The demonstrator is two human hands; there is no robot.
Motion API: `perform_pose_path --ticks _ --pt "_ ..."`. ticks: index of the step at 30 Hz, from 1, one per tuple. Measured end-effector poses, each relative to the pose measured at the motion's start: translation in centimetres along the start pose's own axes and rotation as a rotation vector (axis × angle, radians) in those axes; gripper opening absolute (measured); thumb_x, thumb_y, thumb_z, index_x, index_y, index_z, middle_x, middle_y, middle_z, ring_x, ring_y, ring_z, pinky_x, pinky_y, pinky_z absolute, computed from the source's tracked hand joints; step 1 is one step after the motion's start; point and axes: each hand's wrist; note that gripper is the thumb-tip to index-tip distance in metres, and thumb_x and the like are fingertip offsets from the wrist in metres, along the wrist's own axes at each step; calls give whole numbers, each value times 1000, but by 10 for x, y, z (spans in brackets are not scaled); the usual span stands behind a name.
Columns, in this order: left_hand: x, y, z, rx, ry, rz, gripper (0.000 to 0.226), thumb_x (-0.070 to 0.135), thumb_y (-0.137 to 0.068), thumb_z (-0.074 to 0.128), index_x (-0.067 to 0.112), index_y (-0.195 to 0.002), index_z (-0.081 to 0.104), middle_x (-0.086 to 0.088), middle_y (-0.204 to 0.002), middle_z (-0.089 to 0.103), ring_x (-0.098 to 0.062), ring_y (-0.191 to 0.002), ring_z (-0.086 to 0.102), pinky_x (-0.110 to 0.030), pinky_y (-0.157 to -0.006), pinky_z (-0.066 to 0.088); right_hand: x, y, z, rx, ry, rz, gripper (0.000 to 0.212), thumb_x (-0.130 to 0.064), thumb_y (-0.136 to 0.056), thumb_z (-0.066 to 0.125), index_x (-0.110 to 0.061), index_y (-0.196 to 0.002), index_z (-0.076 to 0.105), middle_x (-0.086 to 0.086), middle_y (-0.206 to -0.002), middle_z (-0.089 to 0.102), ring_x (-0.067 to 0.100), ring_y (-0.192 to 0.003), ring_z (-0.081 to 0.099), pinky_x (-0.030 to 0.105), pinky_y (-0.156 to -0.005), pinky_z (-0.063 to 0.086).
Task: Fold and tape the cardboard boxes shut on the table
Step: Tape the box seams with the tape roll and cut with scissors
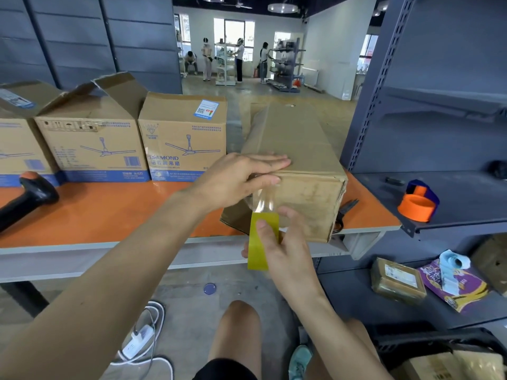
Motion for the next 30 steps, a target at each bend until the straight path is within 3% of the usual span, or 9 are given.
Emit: perform_pose_path --ticks 5,10,12,14,16,20,22,26,30 --pt "-5 1 6 36 -45 67 49 35 -99 64 27 -147 54 11 -152 51 -4 -143 42 -38 -116 40 14 1 -7 8 163 -30 53 -46 -97 60 -36 -143 35 -29 -106 54 -14 -101 54 23 -88 44" --pt "-10 4 14 81 -60 82 62 40 -93 70 24 -149 51 2 -158 45 -14 -151 33 -45 -122 32 17 6 -12 -37 206 -59 65 -58 -93 60 -44 -148 27 -10 -106 65 15 -102 64 42 -97 51" --pt "-11 5 12 119 -73 35 71 49 -88 72 27 -151 47 -1 -161 40 -21 -152 29 -48 -122 29 16 7 -17 -33 273 -96 64 -72 -87 50 -48 -143 31 -13 -92 65 12 -89 63 38 -89 53" --pt "-10 7 11 178 -75 -24 79 57 -82 74 31 -151 47 -3 -157 41 -25 -145 34 -52 -118 32 14 4 -26 7 312 -141 53 -77 -87 40 -50 -132 42 -19 -83 63 3 -83 61 21 -83 50" --pt "-2 12 13 260 -91 -104 80 63 -78 75 38 -149 48 0 -143 42 -19 -127 37 -53 -109 38 11 -3 -37 68 329 -173 35 -67 -96 36 -47 -120 51 -30 -95 64 -7 -90 61 7 -78 44" --pt "17 30 32 386 -25 -269 75 52 -76 83 40 -143 52 0 -120 34 -21 -117 38 -48 -107 41 13 -22 -59 103 460 -188 19 -33 -105 48 -28 -103 66 -10 -81 69 10 -78 65 38 -79 54" --pt "27 37 39 434 63 -365 76 44 -76 85 40 -143 50 1 -116 33 -23 -118 44 -45 -110 42 15 -29 -68 85 522 -201 14 -22 -102 55 -24 -97 68 -12 -82 70 8 -80 65 37 -78 54" --pt "41 45 46 500 114 -495 78 40 -77 85 47 -141 42 7 -111 38 -13 -111 49 -37 -103 45 16 -35 -90 117 628 -176 17 -22 -95 58 -28 -86 71 -22 -80 69 -3 -81 63 23 -72 49" --pt "44 49 53 480 218 -584 53 38 -90 73 48 -135 47 14 -88 61 -4 -86 61 -31 -81 49 13 -48 -117 160 705 -86 20 -21 -93 54 -25 -83 70 -12 -77 71 15 -80 66 32 -72 53"
Point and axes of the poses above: each hand's wrist, its own y-axis away from the middle knuckle, its own z-axis out of the palm, x = y × z
